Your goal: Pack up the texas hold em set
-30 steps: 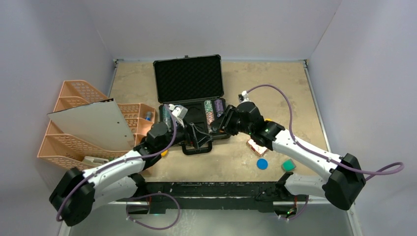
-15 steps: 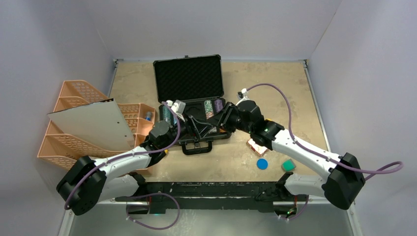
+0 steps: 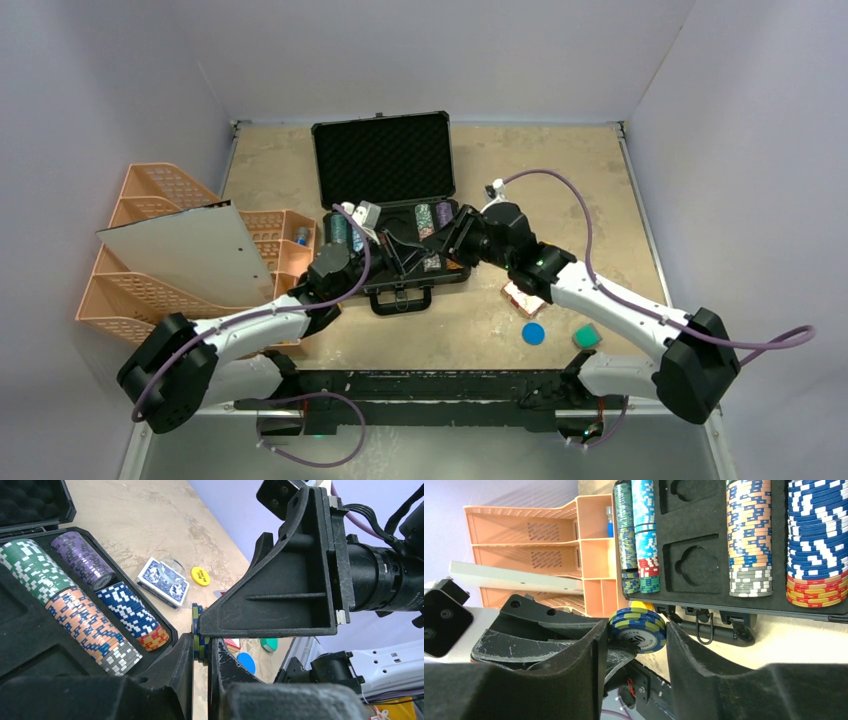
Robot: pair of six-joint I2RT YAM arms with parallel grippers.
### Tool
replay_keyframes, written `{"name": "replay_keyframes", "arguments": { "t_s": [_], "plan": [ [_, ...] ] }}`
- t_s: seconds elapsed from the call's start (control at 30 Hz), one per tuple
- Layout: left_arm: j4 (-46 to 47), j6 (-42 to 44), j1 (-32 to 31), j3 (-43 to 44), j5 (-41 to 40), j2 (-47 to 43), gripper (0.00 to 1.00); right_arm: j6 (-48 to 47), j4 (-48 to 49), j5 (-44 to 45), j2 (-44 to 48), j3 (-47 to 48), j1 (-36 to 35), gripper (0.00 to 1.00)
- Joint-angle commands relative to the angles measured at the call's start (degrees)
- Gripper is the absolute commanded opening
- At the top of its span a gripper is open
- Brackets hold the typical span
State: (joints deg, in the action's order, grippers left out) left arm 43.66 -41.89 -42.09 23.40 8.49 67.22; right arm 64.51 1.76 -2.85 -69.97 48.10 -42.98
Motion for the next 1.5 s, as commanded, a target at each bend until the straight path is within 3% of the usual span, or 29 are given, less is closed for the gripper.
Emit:
{"name": "replay_keyframes", "arguments": {
  "t_s": [0.0,0.1,0.2,0.3,0.43,0.6,0.7,0.8,0.93,1.17,1.37,1.43,1.47],
  "plan": [
    [-2.55,1.60,-0.26,5.02,-2.68,-3.06,0.00,-0.37,2.47,-0.33,2.26,-0.62,-0.05,0.54],
    [-8.55,1.66,-0.13,7.98,-2.39,-5.08,0.00,-3.22,5.19,0.87,5.03,-1.21,0.48,0.71],
    [-14.52,-1.20,-0.02,11.70,0.94,-6.74,0.00,-8.87,14.13,-0.53,9.82,-4.33,0.49,0.77],
    [-16.70,-6.71,0.16,13.96,7.80,-8.33,0.00,-14.74,25.40,-2.85,16.76,-9.67,0.52,0.77],
    [-15.85,-13.97,0.15,15.54,15.72,-10.00,0.00,-17.40,27.65,-3.47,25.20,-13.57,0.53,0.77],
    [-10.27,-20.33,0.20,15.76,21.51,-11.15,0.00,-19.81,33.97,-11.76,30.29,-16.67,0.52,0.66],
    [-3.60,-24.20,0.22,14.28,25.57,-10.76,0.00,-21.44,31.73,-16.76,30.03,-14.79,0.49,0.64],
    [1.28,-26.59,0.25,12.73,27.97,-10.28,0.00,-22.68,26.40,-16.40,29.00,-12.37,0.51,0.65],
    [4.19,-27.09,0.24,10.93,28.18,-10.37,0.00,-22.83,27.24,-17.10,28.37,-12.35,0.44,0.66],
    [3.80,-25.85,0.24,10.57,27.96,-11.22,0.00,-21.22,35.84,-25.09,27.25,-14.38,0.44,0.26],
    [2.65,-24.65,0.25,10.61,27.54,-11.43,0.00,-19.98,38.22,-27.47,25.83,-14.05,0.44,0.00],
    [2.42,-23.33,0.24,10.79,27.86,-11.54,0.00,-20.02,38.23,-27.02,25.66,-13.88,0.38,0.00],
    [1.49,-22.22,0.25,11.00,27.78,-11.93,0.07,-20.06,38.15,-26.59,25.75,-13.86,0.36,0.00]
  ]
}}
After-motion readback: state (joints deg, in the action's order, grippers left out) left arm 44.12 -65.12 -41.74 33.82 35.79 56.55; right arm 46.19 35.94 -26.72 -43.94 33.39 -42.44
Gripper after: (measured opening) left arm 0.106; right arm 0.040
